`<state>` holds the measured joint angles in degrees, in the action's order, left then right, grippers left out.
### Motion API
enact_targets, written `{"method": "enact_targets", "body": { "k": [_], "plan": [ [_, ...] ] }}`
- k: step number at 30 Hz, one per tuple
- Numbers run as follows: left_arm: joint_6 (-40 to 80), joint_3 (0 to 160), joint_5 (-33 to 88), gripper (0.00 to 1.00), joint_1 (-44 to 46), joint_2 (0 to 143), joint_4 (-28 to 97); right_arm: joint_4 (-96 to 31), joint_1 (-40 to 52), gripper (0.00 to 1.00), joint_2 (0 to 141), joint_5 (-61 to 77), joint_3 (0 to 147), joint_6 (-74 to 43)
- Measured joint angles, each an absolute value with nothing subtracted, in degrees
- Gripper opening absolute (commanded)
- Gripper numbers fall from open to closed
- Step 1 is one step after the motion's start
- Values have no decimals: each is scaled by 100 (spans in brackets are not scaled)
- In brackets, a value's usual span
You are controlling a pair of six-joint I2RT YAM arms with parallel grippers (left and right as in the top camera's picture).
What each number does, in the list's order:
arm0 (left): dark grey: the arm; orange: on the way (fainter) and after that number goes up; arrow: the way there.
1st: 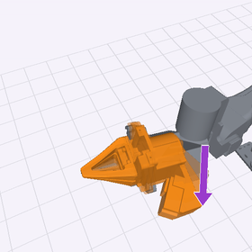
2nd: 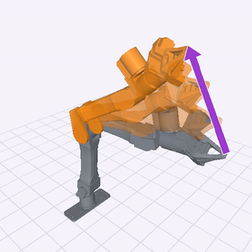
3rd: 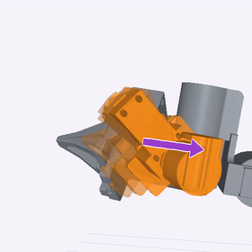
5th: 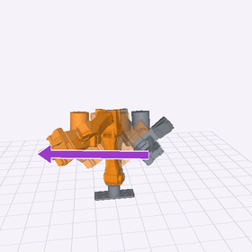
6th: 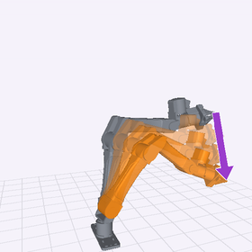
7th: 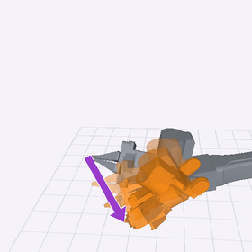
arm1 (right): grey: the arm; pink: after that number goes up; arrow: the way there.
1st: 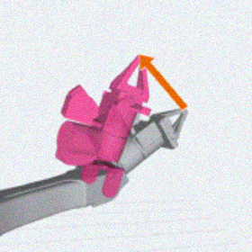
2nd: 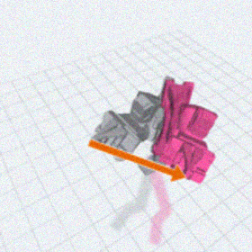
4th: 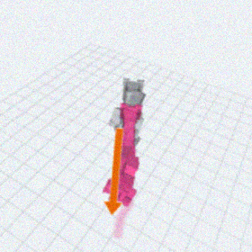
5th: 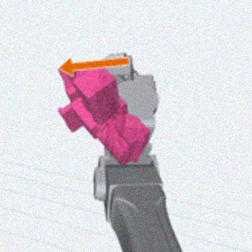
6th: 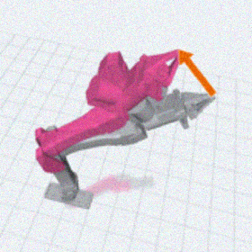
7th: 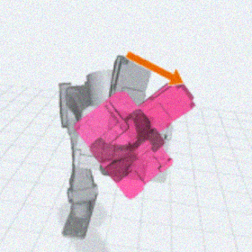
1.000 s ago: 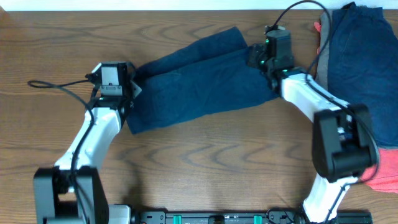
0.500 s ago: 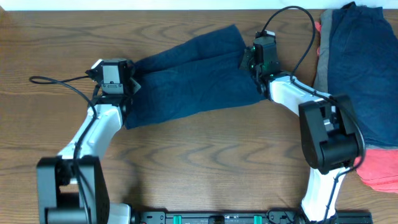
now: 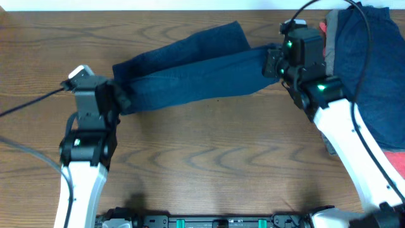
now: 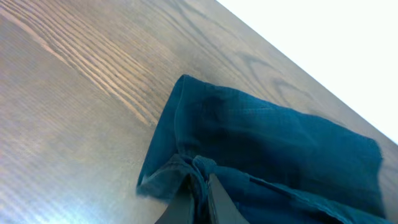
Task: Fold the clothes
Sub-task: 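Grasp the folded shorts' ends with both grippers and lift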
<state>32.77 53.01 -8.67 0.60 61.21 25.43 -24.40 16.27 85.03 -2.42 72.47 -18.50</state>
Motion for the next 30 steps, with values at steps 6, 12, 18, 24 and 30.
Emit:
{"method": "enact_targets", "body": {
  "k": [6, 12, 18, 24, 30],
  "plan": [
    [3256, 5301, -766, 6, 71, 5035, 3245, -3498, 1649, 1, 7756, -139, 7247, -1750],
    [3253, 5301, -633, 6, 82, 4064, 3896, -4250, 1653, 1, 6958, -3, 7247, -1730],
    [3253, 5301, -502, 6, 82, 3660, 4268, -4434, 1656, 1, 6407, 62, 7247, -1730],
    [3253, 5301, -467, 6, 82, 3726, 4477, -4338, 1656, 1, 6600, 64, 7247, -1730],
    [3256, 5301, -556, 6, 82, 4182, 4466, -3411, 1656, 1, 7526, 64, 7249, -1686]
  ]
}}
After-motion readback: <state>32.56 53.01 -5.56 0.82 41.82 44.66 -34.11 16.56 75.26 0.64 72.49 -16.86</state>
